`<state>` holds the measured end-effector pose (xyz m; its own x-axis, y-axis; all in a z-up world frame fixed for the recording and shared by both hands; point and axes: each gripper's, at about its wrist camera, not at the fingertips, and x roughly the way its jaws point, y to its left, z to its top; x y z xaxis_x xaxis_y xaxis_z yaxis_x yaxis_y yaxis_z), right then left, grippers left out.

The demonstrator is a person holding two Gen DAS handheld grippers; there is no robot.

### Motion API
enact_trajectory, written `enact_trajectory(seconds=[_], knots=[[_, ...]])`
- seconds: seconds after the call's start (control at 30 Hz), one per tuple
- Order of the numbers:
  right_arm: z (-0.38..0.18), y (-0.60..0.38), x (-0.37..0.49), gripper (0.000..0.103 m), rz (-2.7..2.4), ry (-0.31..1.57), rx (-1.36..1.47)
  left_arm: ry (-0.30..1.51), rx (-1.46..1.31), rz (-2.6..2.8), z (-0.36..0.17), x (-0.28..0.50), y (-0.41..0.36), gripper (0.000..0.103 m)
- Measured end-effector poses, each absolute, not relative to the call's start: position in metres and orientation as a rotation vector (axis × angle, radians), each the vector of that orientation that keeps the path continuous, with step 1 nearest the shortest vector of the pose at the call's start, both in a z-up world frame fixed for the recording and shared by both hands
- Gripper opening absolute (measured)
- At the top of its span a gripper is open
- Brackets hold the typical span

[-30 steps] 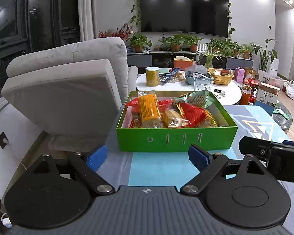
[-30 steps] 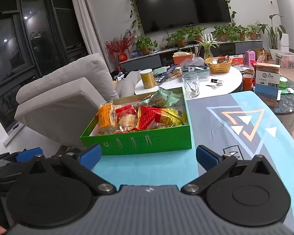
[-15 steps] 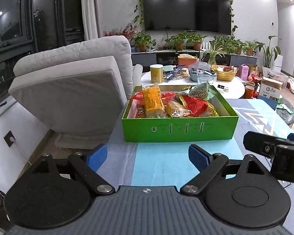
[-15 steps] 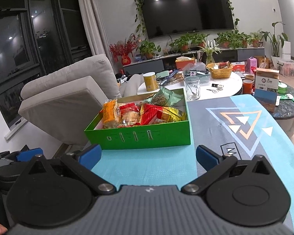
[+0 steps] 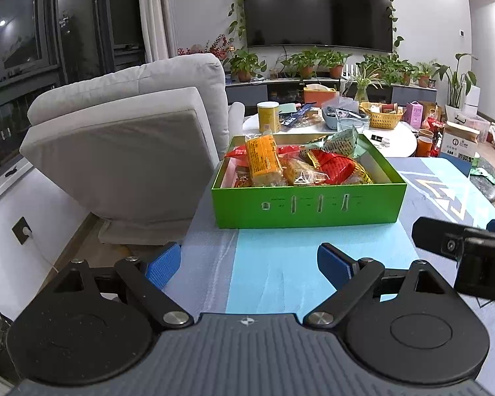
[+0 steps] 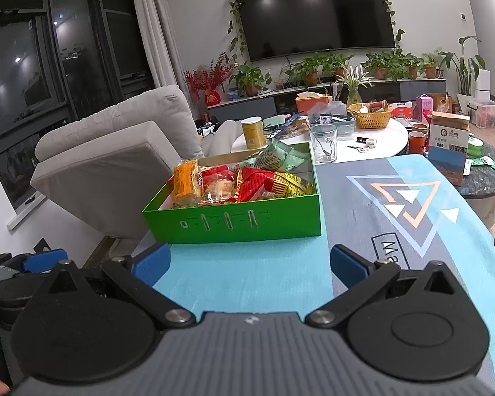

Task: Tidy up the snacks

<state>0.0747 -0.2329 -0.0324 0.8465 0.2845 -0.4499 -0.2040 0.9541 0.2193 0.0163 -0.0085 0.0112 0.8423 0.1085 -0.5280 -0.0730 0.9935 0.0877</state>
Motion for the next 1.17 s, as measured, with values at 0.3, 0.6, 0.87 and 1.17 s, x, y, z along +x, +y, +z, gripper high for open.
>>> enact_trajectory(seconds=[0.3,0.6,0.87,1.17], knots=[[-0.0336,-0.2332,0.0727,0.077,0.253,0.502,0.168,0.573,0.063,0.093,0.0072,0.0137,-0.0072,0.089],[-0.0354,-0.2328,0.0735,0.077,0.256,0.506,0.166,0.573,0.059,0.09,0.0071,0.0138,-0.007,0.089],[-0.0354,-0.234,0.0732,0.077,0.254,0.503,0.167,0.57,0.06,0.084,0.0078,0.0144,-0.0087,0.089],[-0.0353,-0.2337,0.0733,0.077,0.254,0.503,0.167,0.568,0.056,0.085,0.0095,0.017,-0.0077,0.089]])
